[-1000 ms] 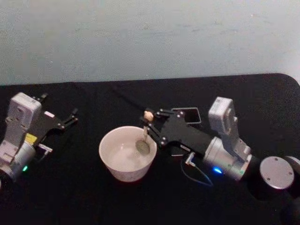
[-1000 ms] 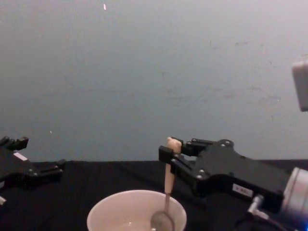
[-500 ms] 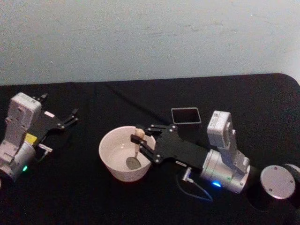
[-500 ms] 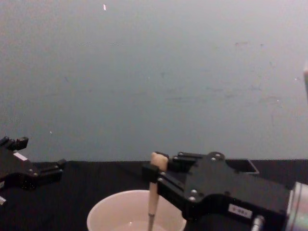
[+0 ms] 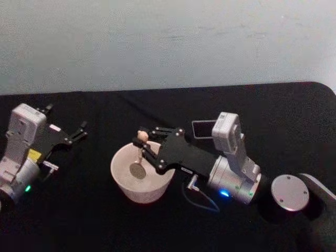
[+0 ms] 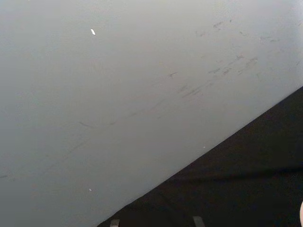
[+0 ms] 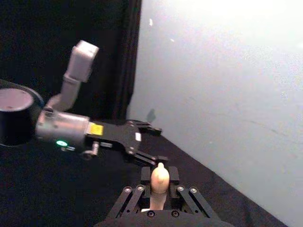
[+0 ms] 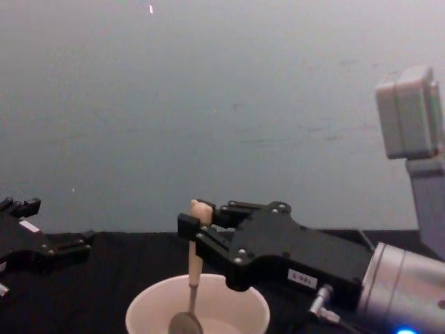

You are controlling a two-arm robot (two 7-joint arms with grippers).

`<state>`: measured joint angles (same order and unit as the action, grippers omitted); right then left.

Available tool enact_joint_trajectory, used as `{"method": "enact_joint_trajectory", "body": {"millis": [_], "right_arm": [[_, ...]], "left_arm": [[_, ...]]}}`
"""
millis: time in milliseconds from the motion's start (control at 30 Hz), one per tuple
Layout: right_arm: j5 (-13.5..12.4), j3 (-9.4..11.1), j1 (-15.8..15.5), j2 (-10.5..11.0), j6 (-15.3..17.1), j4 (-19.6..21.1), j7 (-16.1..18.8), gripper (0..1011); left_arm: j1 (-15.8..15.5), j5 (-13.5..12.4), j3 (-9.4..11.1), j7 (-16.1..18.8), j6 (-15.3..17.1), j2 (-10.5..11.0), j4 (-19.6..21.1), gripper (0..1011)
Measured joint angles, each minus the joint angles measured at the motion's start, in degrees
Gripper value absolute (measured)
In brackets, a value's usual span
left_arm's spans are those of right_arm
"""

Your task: Pick up the stirring spoon with one hand, stir inside the cup, then place it back in its original position.

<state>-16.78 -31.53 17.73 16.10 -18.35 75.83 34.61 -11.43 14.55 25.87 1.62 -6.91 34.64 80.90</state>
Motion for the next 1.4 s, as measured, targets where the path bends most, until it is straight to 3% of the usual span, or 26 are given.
{"method": "enact_joint_trajectory", "body": {"millis": [233,700,1133,1400], "right_arm": [[0.8,1.0,1.3,-1.0,-0.1,-2.4,-1.6,214],[1.1,2.5,0.9,-0.6,-0.1,-2.5,-2.4,214],[-0.5,3.9,-2.6,2.6,0.6,2.2,-0.9,214],[-1.4,2.3,-4.5,3.7,1.4,4.9,1.1,214]], "left_arm": [[0.0,0.0,0.0,0.0,0.0,0.0,0.0,1002],[0.0,0.0,0.0,0.0,0.0,0.0,0.0,1001],[0.0,0.0,0.0,0.0,0.0,0.0,0.0,1001],[0.0,0.0,0.0,0.0,0.0,0.0,0.0,1001]]}}
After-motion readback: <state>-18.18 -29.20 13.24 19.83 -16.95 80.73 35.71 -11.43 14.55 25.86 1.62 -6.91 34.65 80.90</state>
